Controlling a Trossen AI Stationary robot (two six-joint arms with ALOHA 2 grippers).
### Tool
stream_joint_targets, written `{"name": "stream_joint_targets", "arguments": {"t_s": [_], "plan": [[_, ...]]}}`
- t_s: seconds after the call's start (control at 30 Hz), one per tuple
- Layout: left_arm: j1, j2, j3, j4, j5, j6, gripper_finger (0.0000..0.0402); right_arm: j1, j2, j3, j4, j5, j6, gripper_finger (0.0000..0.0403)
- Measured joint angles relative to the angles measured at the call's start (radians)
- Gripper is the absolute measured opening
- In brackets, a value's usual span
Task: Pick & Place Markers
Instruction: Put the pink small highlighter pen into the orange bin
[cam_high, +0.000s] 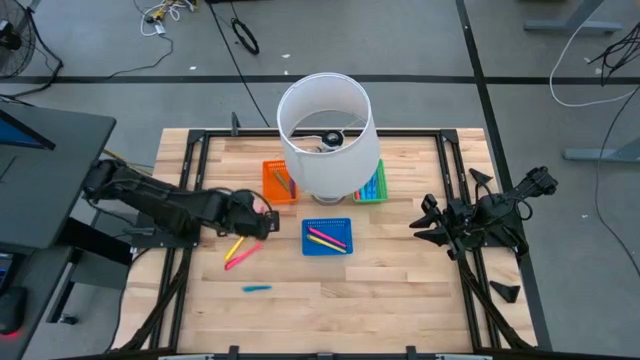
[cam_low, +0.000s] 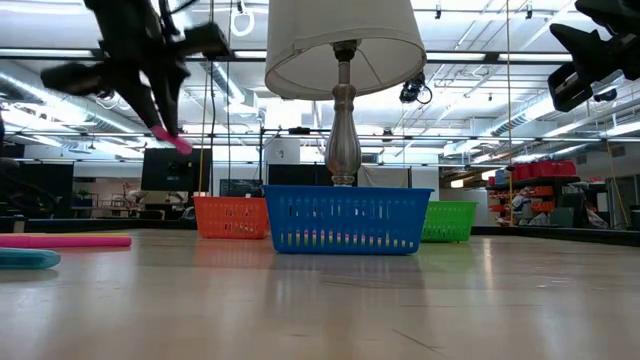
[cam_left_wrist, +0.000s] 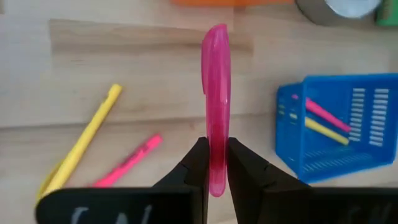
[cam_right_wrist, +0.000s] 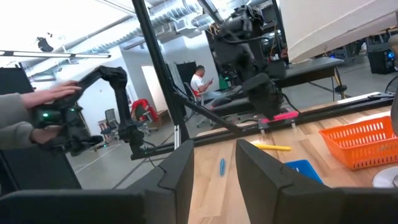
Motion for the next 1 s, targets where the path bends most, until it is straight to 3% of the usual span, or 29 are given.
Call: {"name": "stream_joint_targets", "arguments": {"t_s": [0.3, 1.0], "plan": [[0.191, -0.042, -0.161, 0.216, 0.142, 0.195, 0.0042, 0.0, 0.0, 0.0, -0.001, 0.0, 0.0, 0.0119], [0.614, -0.006, -0.164, 0.339, 0.279, 0.46, 0.0042, 0.0, 0.0, 0.0, 0.0, 0.0, 0.0, 0.0119]]}}
